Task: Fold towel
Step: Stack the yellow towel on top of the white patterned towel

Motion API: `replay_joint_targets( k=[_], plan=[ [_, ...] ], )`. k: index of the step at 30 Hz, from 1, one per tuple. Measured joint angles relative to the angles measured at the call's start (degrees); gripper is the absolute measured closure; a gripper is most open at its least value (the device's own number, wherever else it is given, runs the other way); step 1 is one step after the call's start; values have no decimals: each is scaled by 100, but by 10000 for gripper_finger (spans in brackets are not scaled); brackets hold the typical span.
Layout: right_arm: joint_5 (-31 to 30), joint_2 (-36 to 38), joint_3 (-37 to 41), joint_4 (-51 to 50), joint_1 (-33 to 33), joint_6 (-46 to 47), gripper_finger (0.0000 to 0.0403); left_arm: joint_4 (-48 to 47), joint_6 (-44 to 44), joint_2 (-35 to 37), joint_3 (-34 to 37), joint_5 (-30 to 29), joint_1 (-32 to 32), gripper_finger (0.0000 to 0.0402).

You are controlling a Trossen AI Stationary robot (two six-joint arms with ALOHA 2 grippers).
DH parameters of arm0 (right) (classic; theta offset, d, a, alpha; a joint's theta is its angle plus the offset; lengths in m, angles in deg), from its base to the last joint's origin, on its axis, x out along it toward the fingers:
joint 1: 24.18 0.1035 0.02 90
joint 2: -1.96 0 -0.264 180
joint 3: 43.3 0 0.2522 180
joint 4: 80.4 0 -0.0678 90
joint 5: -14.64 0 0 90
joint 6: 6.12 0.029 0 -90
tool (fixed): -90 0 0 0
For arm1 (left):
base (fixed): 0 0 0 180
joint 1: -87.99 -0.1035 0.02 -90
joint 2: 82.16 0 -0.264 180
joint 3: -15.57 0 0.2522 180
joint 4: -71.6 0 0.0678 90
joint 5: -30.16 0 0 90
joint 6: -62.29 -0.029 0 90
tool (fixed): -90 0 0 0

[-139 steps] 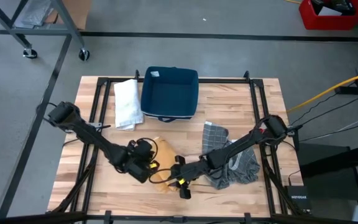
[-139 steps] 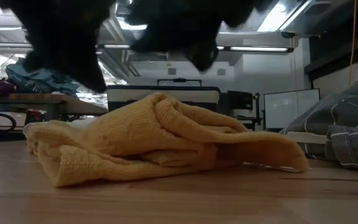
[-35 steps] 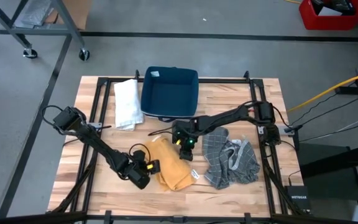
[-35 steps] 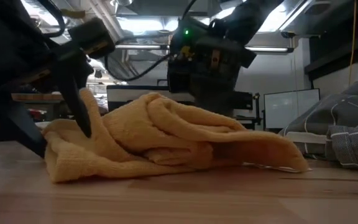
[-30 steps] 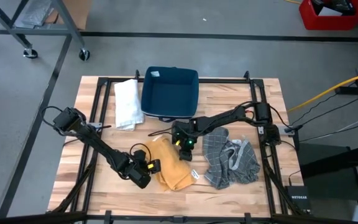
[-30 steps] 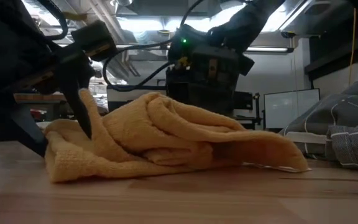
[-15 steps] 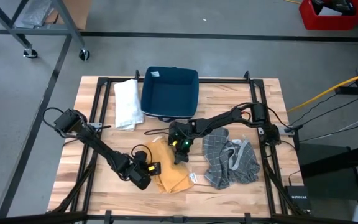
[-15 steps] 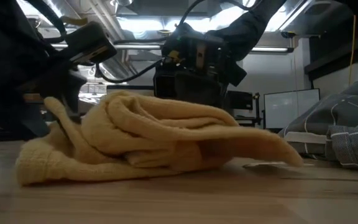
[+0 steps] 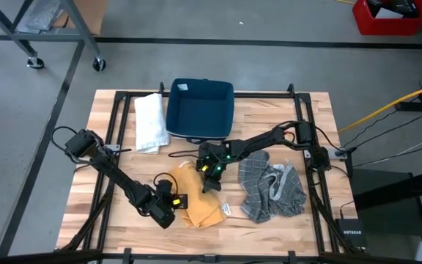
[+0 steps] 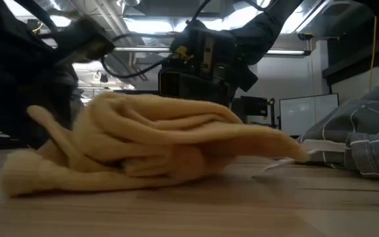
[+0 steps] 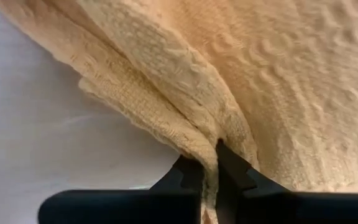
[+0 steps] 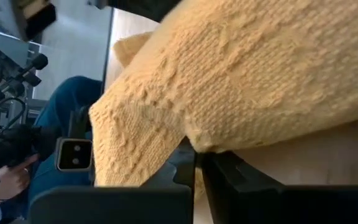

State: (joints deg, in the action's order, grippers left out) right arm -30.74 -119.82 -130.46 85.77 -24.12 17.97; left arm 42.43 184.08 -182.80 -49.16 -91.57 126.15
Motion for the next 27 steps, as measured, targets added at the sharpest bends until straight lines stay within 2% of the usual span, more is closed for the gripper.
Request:
replay_joint_targets(
  k=[4,9,15,21,27],
  plan=[
    [-3,0,0,556,-3,266,395,-568,187,301,1,-202,125,398],
    [-71,0,0,1655,-34,969,392,-1479,535,612,-36,-394,209,400],
    [-603,0,-1,2628,-162,1731,397,-2541,505,955,-262,-572,181,400],
    [-996,2,-78,3064,-340,2197,398,-3684,554,1221,-527,-638,176,401],
    [-1160,2,-782,2986,-418,2237,400,-4478,532,1491,-681,-652,44,401]
  ],
)
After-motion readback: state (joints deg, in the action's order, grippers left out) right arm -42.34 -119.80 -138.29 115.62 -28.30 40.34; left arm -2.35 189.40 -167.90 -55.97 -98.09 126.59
